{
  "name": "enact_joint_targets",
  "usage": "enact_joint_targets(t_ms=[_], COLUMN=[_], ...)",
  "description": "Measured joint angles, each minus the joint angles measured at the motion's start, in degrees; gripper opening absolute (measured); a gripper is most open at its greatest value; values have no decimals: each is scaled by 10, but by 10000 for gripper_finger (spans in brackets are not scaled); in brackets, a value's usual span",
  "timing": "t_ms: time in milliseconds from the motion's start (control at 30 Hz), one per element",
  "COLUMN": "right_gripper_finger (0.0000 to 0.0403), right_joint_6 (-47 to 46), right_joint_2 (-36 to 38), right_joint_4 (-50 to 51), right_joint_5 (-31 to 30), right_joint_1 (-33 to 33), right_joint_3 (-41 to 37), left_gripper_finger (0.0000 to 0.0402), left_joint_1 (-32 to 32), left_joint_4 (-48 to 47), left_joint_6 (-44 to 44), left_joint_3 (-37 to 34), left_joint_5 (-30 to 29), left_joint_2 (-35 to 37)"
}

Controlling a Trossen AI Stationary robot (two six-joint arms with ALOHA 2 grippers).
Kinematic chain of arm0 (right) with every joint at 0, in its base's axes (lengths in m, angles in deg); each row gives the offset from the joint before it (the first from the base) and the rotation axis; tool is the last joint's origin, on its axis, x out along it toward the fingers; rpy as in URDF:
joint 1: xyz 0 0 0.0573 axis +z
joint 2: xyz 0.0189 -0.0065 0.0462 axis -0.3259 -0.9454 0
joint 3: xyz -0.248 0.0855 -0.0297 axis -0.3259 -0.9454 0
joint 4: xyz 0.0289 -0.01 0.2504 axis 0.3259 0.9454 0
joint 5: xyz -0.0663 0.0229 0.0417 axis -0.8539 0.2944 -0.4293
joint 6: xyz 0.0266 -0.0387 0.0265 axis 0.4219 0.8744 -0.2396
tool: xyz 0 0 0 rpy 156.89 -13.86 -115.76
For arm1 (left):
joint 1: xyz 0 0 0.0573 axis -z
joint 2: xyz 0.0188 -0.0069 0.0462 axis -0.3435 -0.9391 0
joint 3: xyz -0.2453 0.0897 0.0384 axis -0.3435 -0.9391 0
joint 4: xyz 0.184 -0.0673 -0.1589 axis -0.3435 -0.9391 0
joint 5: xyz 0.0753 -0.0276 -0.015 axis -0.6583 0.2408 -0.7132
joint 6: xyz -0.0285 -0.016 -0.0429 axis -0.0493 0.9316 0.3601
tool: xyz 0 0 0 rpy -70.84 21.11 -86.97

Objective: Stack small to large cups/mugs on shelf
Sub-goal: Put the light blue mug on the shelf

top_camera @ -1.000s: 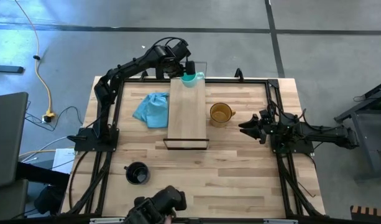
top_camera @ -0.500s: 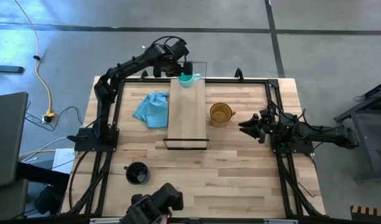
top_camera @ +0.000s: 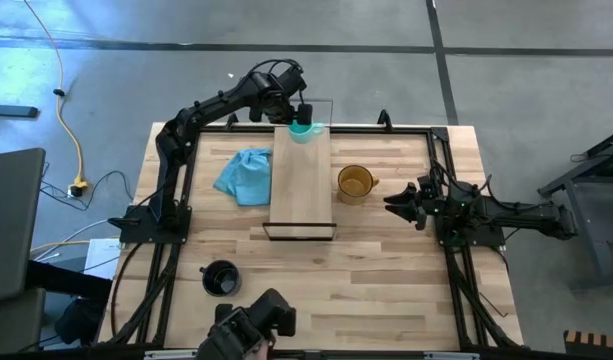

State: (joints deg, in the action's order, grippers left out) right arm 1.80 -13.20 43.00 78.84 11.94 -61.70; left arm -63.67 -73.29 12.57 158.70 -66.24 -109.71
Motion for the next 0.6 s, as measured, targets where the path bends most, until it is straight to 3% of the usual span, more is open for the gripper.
enact_joint_targets(t_ms=[600], right_gripper_finger=[195], right_joint_6=[3], right_joint_2=[0], right_joint_4=[8], right_joint_5=[-30], right_joint_1=[0], right_joint_3=[0], left_gripper_finger=[0], left_joint_1=[-2], left_joint_4=[7], left_joint_6=[-2], left_joint_3=[0], left_joint_5=[19], left_joint_2=[-34])
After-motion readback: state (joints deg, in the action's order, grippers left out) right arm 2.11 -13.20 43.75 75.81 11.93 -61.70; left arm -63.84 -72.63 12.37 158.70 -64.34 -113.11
